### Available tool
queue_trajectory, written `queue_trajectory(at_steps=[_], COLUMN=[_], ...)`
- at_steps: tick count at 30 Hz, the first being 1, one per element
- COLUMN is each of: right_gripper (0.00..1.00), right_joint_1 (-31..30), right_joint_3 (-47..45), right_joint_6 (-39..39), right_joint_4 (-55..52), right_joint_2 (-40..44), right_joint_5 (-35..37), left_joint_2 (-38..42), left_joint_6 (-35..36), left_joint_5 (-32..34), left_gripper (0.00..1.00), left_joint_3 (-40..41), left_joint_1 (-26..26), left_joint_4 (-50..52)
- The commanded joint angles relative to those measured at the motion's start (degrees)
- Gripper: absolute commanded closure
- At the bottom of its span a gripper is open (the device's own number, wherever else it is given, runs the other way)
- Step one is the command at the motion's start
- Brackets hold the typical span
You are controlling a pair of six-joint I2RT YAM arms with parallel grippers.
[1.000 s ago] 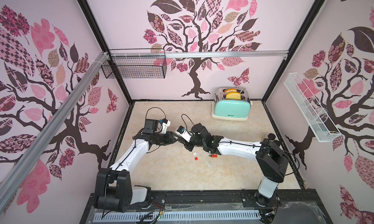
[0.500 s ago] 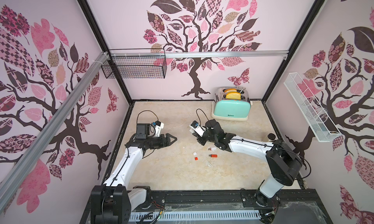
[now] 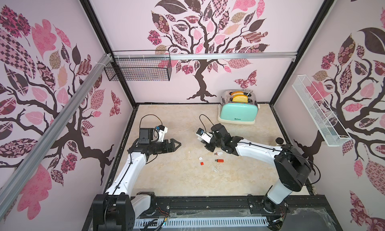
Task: Close the usb drive cover
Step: Place the USB drive at the center of the board.
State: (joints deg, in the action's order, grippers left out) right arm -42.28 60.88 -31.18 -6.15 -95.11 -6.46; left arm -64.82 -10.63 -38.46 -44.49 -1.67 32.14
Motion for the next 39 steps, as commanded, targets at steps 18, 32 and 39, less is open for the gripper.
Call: queue_trajectory(at_steps=[18,32,39], right_gripper=[1.00,1.00,1.00], right_joint_1=[0.6,0.5,0.5], right_joint_3=[17.6,19.0,18.7], right_joint_6=[-16.5,-18.2,-19.0], right_joint_4=[-25.4,-26.0,-25.8], right_joint_2=[-11.7,-17.7,-19.3], right_joint_5=[2.0,1.5,1.3], left_joint_2=[6.0,6.0,5.9], left_joint_6=[5.5,5.2,4.9], left_joint_5=[8.3,7.8,7.6], left_gripper=[0.02,0.02,0.02], left_joint_3=[2.7,2.9,2.8], left_joint_1=[1.2,1.4,1.3], left_joint_4=[-0.6,-0.6,-0.6])
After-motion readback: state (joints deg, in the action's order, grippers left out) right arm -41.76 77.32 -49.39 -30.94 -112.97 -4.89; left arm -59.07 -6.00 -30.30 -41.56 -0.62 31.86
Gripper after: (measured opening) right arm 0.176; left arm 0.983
